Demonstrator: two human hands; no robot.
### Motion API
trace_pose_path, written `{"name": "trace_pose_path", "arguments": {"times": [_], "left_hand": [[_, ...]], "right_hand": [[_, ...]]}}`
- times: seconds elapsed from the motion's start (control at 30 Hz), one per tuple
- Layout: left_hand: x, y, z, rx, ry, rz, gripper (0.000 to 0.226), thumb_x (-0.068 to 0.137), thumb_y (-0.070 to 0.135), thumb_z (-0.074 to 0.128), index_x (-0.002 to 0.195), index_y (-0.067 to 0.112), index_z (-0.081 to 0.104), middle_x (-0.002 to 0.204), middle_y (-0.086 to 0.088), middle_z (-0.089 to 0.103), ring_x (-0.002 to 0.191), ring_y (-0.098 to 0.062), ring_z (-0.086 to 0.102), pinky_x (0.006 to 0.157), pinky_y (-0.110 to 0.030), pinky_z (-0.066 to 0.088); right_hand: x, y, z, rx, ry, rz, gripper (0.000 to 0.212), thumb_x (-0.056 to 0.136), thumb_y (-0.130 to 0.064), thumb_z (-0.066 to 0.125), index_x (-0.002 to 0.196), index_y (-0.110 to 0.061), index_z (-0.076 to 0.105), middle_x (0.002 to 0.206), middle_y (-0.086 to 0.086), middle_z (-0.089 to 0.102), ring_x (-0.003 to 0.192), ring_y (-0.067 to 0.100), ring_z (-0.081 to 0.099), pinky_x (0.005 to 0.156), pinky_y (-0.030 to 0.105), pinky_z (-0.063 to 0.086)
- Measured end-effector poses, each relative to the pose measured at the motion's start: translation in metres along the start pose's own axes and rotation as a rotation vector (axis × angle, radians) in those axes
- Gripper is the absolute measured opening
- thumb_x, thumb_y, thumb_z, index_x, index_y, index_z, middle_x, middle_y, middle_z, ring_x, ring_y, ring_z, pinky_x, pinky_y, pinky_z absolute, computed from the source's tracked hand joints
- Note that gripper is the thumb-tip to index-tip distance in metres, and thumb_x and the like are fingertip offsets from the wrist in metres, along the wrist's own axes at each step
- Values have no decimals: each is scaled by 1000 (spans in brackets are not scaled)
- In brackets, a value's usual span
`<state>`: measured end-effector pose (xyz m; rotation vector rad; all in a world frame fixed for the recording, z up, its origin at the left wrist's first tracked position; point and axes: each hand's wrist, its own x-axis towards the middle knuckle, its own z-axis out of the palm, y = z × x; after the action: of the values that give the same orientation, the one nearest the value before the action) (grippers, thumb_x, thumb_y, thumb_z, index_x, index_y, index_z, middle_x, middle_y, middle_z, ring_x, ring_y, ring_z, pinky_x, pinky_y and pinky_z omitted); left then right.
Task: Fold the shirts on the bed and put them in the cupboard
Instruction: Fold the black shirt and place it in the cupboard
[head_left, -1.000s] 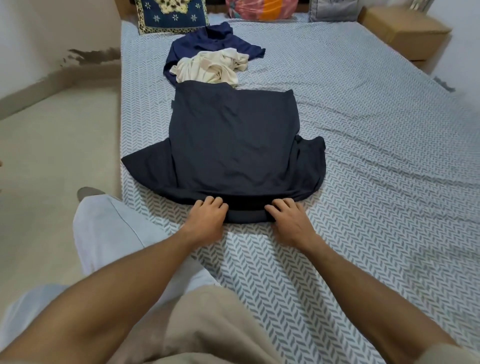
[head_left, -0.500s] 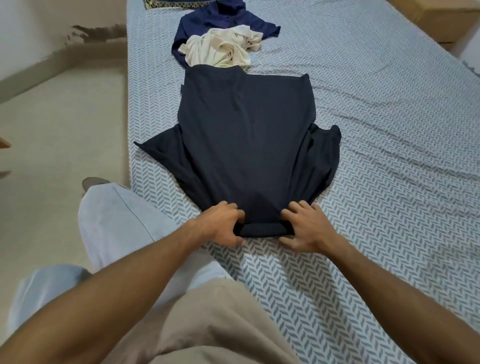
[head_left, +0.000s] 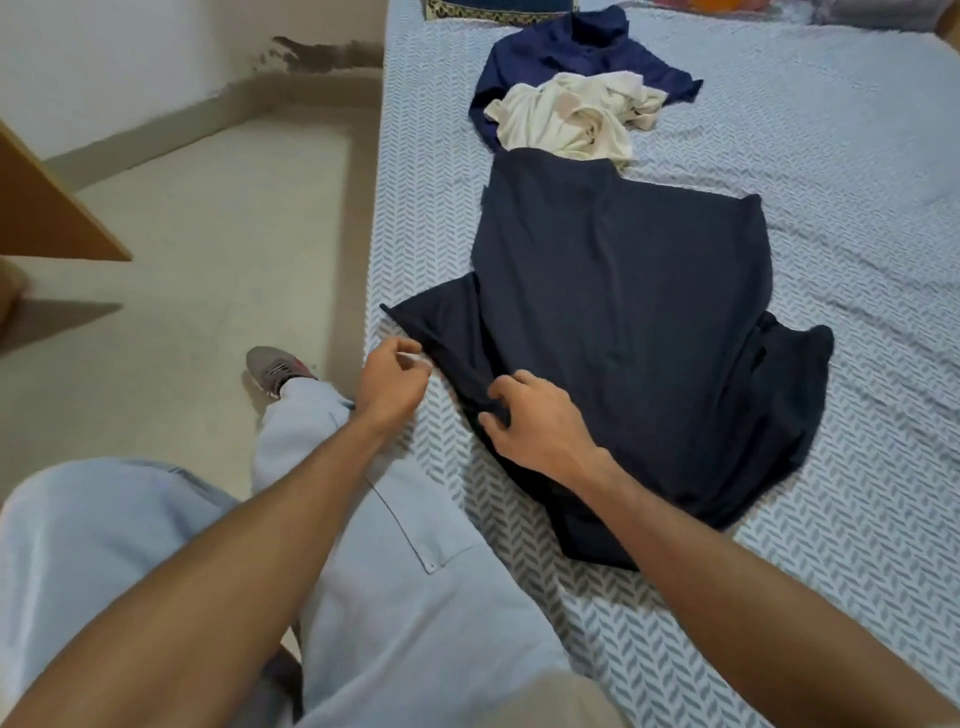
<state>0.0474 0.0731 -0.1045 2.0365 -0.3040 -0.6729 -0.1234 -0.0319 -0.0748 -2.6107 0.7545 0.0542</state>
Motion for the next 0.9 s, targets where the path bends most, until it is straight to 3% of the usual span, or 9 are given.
{"name": "trace_pose_path", "arguments": {"times": [0.1, 0.17, 0.33, 0.4, 0.5, 0.57, 0.7, 0.8, 0.9], "left_hand": [[27, -2, -10, -222, -14, -141, 11, 89, 10, 65, 94, 4, 57, 68, -11, 62, 57, -23, 59, 60, -36, 55], [35, 1, -13, -374, -31, -211, 19, 93, 12, 69, 92, 4, 51, 68, -18, 58, 55, -24, 56, 49, -32, 53], [62, -6, -19, -420, -51, -314, 55, 72, 59, 81, 71, 13, 52, 61, -18, 67, 49, -26, 61, 51, -32, 48], [70, -3, -19, -378, -56, -332, 59, 67, 64, 81, 61, 11, 55, 58, -18, 68, 43, -25, 61, 49, -30, 47], [74, 2, -19, -296, -46, -315, 36, 75, 39, 73, 68, 5, 64, 57, -14, 68, 45, -26, 64, 48, -30, 50], [73, 4, -21, -276, 27, -283, 16, 74, 22, 63, 65, 9, 59, 56, -5, 61, 46, -22, 59, 46, -29, 48], [64, 2, -31, -349, 227, -235, 30, 78, 19, 59, 54, 17, 41, 55, 4, 40, 56, -17, 36, 51, -30, 28], [57, -11, -38, -483, 299, -288, 30, 76, 18, 60, 49, 16, 49, 51, 8, 42, 58, -18, 38, 55, -34, 32], [48, -26, -40, -533, 266, -349, 17, 72, 23, 59, 56, 19, 58, 58, 4, 50, 64, -22, 45, 59, -38, 39]], "right_hand": [[30, -22, 15, -27, -42, 128, 39, 93, -44, 59, 122, -18, 53, 114, 0, 58, 103, 25, 59, 76, 40, 52], [38, -27, 26, -39, -26, 204, 34, 92, -41, 60, 117, -19, 53, 108, 0, 62, 100, 26, 61, 74, 38, 51], [36, -28, 51, -43, 124, 126, 16, 80, -37, 67, 93, -27, 65, 97, -8, 56, 93, 19, 51, 75, 36, 45], [31, -31, 55, 14, 153, 71, 15, 76, -34, 68, 88, -29, 59, 100, -10, 52, 91, 16, 47, 73, 33, 45], [27, -43, 58, 151, 60, -22, 21, 76, -19, 65, 88, -28, 50, 92, -12, 54, 80, 15, 52, 66, 39, 51], [26, -51, 61, 198, 1, -81, 30, 78, -11, 65, 100, -27, 52, 94, -16, 54, 82, 12, 53, 71, 40, 52], [20, -61, 64, 272, -4, -100, 49, 77, -2, 66, 117, -28, 54, 95, -18, 52, 80, 3, 44, 73, 25, 47], [17, -63, 65, 240, -72, -154, 50, 75, -3, 64, 119, -27, 56, 96, -19, 51, 82, 2, 45, 74, 24, 48], [22, -63, 57, 200, -246, -181, 46, 78, -16, 66, 122, -27, 56, 97, -16, 58, 78, 2, 49, 73, 25, 50]]}}
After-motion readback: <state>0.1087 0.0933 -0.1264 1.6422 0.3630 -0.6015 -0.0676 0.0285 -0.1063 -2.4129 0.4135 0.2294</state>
